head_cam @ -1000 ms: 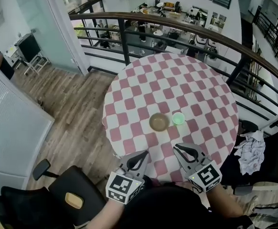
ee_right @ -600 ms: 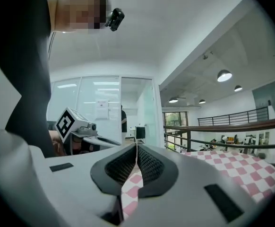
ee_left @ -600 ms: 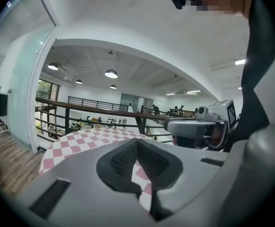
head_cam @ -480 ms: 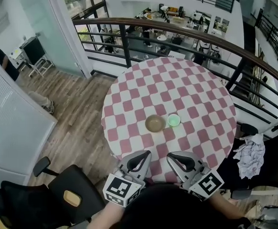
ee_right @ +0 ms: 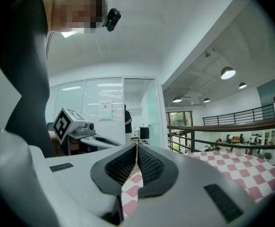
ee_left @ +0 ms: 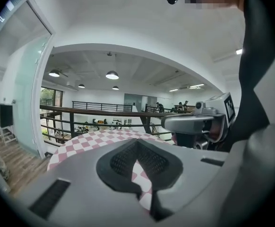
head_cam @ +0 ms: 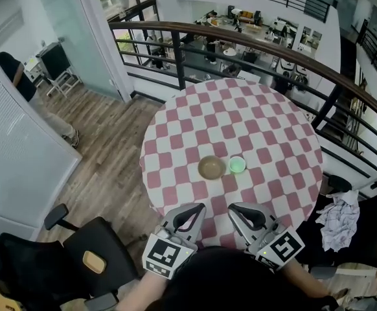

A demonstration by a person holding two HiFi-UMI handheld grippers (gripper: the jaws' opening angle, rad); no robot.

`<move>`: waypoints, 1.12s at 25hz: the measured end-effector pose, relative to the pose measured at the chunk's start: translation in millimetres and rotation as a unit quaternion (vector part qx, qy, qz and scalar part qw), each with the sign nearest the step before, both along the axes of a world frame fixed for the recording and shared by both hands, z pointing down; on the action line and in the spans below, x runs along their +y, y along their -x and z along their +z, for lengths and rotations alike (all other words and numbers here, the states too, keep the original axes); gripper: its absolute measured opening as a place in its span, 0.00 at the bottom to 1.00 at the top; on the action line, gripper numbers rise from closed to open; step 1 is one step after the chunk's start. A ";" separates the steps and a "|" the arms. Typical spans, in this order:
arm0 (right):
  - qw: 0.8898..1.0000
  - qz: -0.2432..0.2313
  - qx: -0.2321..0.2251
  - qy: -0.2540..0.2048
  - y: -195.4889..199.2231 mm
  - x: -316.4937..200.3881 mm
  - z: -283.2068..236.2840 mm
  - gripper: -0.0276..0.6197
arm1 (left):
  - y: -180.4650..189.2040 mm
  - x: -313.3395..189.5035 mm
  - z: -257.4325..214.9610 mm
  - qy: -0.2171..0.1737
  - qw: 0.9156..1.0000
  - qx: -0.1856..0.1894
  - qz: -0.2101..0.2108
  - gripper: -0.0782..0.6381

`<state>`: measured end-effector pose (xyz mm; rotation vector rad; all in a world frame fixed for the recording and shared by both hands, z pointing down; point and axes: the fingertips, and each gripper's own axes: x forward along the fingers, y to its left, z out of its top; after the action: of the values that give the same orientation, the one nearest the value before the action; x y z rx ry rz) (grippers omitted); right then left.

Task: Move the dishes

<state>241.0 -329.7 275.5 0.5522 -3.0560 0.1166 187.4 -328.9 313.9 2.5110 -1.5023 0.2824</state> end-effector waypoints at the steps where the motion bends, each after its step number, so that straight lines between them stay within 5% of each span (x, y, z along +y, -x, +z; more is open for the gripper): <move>1: 1.000 -0.001 0.000 -0.001 -1.0 -0.5 -0.2 0.08 | 0.0 -1.1 -0.4 -0.001 1.000 0.004 -0.004 0.11; 9: 1.000 -0.024 0.007 0.007 -12.0 7.9 6.2 0.08 | -3.6 4.5 1.1 0.008 0.999 0.012 -0.035 0.12; 15: 0.994 -0.104 0.004 0.027 15.1 32.7 21.2 0.08 | 22.9 26.7 17.7 0.031 0.993 0.002 -0.110 0.12; 20: 0.970 -0.241 0.013 -0.004 76.6 74.7 22.6 0.08 | 68.8 74.8 9.6 0.016 0.975 0.006 -0.222 0.12; 28: 0.936 -0.351 0.000 0.015 212.9 190.4 14.1 0.08 | 206.5 198.4 9.8 0.007 0.942 0.012 -0.336 0.12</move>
<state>28.1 -139.3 289.7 -0.5500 -3.0263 0.1346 -19.1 -130.4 323.8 1.8223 -2.2037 0.1432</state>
